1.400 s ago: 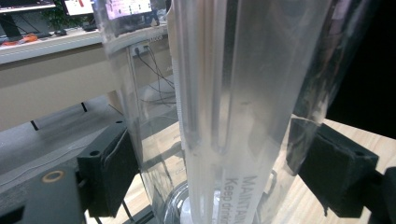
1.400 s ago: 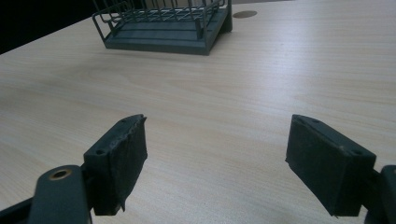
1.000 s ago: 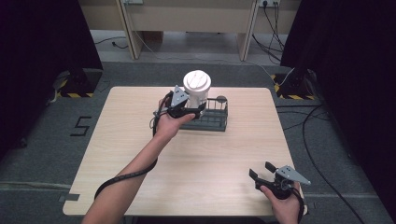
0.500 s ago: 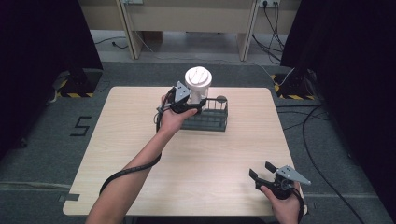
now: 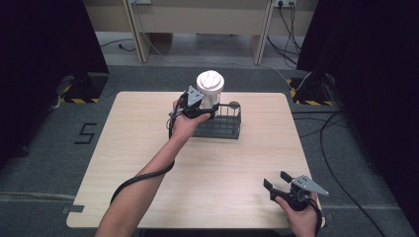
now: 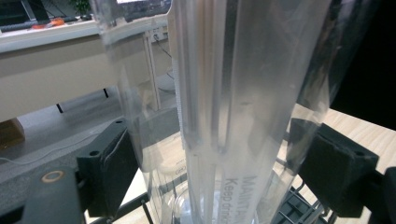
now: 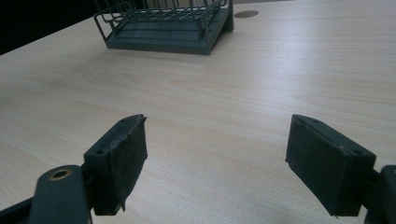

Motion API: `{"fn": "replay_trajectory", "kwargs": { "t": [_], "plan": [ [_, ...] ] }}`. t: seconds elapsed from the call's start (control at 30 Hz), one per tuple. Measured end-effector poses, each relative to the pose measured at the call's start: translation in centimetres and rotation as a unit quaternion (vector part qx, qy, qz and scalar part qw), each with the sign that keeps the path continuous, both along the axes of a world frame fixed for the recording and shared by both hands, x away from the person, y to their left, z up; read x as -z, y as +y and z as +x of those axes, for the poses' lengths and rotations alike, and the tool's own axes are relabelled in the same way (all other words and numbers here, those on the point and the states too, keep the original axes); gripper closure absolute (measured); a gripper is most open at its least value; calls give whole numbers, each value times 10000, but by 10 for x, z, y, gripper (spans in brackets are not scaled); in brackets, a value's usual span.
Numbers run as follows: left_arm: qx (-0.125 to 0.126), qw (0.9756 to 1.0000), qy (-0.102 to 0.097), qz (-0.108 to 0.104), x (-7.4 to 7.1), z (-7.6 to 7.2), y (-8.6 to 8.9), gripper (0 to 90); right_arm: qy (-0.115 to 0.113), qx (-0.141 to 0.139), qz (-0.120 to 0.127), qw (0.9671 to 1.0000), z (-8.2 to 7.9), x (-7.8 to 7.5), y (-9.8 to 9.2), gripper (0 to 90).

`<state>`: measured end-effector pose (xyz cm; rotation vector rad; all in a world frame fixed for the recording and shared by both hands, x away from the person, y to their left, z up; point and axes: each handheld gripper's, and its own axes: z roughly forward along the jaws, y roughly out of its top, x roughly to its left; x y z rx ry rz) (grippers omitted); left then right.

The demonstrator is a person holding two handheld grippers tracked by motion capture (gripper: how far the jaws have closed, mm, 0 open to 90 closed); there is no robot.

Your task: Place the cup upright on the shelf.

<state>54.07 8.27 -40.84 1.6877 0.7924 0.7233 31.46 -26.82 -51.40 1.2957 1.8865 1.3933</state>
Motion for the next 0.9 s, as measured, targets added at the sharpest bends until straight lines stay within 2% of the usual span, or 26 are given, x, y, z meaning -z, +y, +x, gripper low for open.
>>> {"fn": "replay_trajectory", "kwargs": {
  "t": [0.13, 0.17, 0.9],
  "plan": [
    [-31, 10000, 50, 5, 4, 3, -2, 178, 6, -7, 9, 10000, 0, 0, 0, 210],
    [-44, 10000, 60, 12, 6, 3, -3, 178, -48, -10, -57, 10000, 0, 0, -1, 210],
    [-155, 9988, 459, 71, 34, 9, -14, 177, -31, -24, -23, 10000, 0, 0, 0, 210]
  ]
}}
